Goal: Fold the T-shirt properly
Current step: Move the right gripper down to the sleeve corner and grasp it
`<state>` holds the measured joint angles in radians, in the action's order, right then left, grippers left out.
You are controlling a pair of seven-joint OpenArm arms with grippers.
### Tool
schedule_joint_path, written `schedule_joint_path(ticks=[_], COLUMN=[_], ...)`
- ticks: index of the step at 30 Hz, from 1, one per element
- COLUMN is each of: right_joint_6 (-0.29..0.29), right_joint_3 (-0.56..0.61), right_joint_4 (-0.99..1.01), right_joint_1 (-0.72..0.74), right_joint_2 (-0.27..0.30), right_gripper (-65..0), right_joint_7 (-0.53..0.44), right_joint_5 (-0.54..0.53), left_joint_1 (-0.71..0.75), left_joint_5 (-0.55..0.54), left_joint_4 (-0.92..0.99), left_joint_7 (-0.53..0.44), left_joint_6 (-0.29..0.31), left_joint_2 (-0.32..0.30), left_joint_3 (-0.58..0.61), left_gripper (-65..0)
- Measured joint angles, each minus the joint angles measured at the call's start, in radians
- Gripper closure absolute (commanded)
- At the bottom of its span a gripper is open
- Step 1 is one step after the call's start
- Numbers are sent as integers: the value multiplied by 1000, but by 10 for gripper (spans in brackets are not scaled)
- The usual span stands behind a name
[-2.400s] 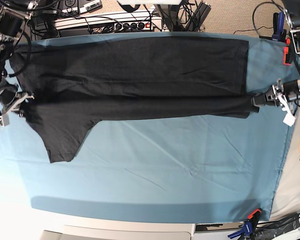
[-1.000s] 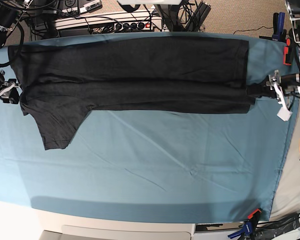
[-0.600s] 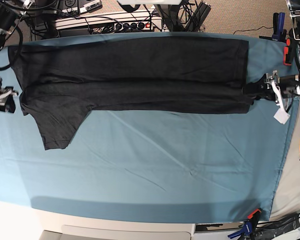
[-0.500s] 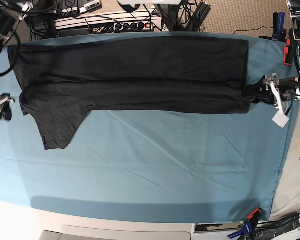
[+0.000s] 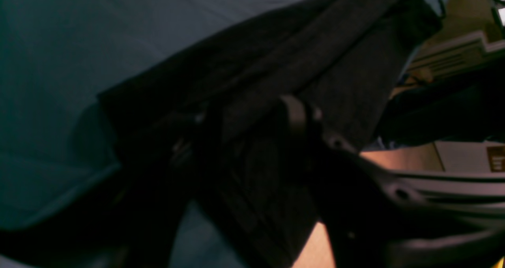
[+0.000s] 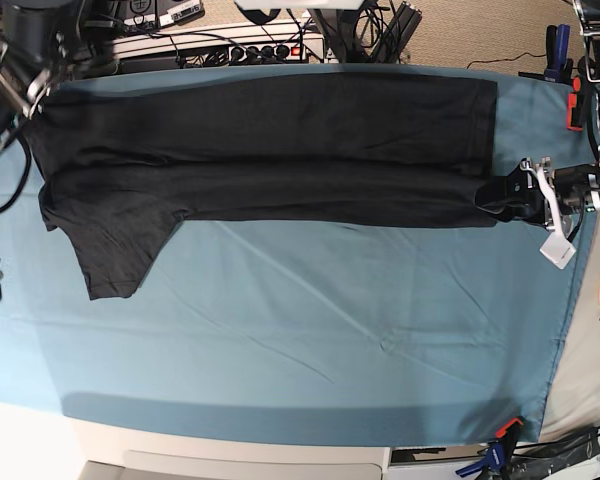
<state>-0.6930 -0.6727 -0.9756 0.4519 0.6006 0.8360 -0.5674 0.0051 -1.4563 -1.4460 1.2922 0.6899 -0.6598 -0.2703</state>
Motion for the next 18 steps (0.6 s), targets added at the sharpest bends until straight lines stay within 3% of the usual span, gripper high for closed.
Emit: schedule_joint_path(ticks=[4, 8, 16, 18], right_joint_6=[4, 7, 15, 42], right_joint_3=[0, 0, 0, 0], right_joint_4=[240, 393, 525, 525], right_joint_1=[128, 210, 208, 211], right_joint_2=[-3, -11, -119, -128], right_gripper=[-260, -261, -262, -262], right_joint_7=[-3, -11, -138, -159], right_joint_5=[-60, -52, 163, 191], left_joint_1=[0, 0, 0, 0], left_joint_5=[0, 0, 0, 0], left_joint_4=[0, 0, 0, 0], left_joint_7=[-3, -3, -6, -6], left_joint_6=[0, 0, 0, 0], left_joint_2=[0, 1, 5, 5], left_joint_3=[0, 0, 0, 0], left_gripper=[-245, -245, -245, -245])
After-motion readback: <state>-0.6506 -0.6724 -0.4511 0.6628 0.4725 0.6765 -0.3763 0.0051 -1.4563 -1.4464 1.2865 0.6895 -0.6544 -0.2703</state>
